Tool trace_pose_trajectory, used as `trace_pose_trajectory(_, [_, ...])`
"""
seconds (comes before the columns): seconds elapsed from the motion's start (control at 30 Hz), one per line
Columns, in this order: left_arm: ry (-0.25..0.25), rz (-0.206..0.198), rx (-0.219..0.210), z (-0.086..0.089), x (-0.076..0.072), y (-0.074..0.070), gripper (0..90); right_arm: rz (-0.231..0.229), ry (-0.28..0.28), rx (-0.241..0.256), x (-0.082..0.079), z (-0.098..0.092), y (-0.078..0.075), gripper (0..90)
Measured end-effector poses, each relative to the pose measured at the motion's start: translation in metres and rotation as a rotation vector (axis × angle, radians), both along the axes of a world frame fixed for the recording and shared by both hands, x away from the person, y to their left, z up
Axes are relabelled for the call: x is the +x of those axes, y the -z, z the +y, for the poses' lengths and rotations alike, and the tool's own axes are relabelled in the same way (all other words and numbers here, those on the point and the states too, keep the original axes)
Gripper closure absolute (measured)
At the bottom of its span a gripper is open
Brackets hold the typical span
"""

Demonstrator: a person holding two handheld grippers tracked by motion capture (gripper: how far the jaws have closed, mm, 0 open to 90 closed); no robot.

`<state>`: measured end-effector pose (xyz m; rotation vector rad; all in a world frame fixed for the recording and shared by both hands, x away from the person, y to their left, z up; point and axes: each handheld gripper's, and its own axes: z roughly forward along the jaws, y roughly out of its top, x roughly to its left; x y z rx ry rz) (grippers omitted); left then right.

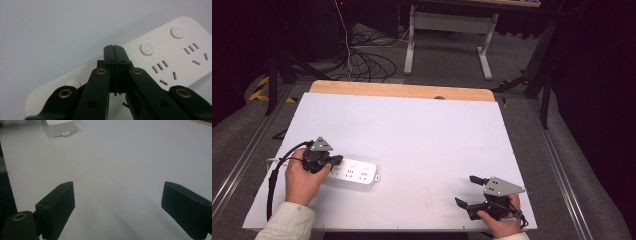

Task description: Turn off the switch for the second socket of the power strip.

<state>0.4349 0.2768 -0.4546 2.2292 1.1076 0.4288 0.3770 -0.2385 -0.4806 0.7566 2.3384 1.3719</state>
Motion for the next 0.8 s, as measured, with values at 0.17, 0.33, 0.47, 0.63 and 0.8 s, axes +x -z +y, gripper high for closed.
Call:
trace_pose_trajectory(0.17, [0.001, -0.003, -0.002, 0.0, 0.0, 0.001, 90.0, 0.0, 0.0, -0.001, 0.0, 0.0, 0.0, 12.0])
trace_pose_trajectory(0.33, [0.002, 0.001, 0.0, 0.0, 0.0, 0.001, 90.0, 0.002, -0.001, -0.004, 0.0, 0.0, 0.0, 12.0])
trace_pose_trajectory(0.47, [-0.002, -0.005, -0.01, 0.001, 0.0, 0.002, 90.0, 0.003, 0.0, 0.0, 0.0, 0.0, 0.0, 12.0])
trace_pose_trajectory(0.63, [-0.016, -0.012, -0.011, -0.003, -0.003, -0.007, 89.9, 0.007, 0.003, -0.003, 0.001, 0.0, 0.001, 12.0])
trace_pose_trajectory(0.8, [-0.013, -0.058, -0.026, -0.003, -0.01, -0.022, 89.9, 0.008, 0.004, -0.004, 0.001, 0.001, 0.001, 12.0])
